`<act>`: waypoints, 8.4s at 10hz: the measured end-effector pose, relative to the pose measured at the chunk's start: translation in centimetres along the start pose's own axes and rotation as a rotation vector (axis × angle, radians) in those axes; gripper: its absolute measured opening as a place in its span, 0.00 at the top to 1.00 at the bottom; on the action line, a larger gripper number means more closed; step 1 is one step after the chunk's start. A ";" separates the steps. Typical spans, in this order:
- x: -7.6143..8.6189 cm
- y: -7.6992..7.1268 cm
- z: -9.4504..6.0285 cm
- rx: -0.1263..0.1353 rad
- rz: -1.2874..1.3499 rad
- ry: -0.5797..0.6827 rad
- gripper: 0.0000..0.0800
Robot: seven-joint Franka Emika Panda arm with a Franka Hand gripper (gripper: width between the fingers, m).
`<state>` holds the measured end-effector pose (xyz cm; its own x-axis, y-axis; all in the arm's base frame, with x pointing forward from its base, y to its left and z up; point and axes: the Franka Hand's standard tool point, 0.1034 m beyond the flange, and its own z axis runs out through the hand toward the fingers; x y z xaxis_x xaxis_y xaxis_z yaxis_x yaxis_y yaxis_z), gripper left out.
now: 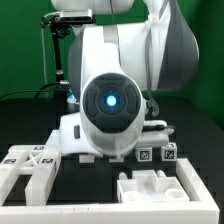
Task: Assemble chair
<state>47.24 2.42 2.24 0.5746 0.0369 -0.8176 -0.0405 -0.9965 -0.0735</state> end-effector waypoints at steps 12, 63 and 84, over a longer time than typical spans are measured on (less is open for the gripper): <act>0.5 0.2 2.6 0.001 -0.003 -0.003 0.54; 4.7 -9.6 -17.7 -0.109 -0.217 1.337 0.64; 3.6 -9.6 -17.1 -0.076 -0.171 1.074 0.19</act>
Offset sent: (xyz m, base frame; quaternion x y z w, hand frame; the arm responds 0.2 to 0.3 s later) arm -0.0128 -0.0072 -0.0167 -0.0054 0.0142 -0.0009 0.9999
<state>63.66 10.86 9.79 0.9835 0.1274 0.1283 0.1375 -0.9878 -0.0732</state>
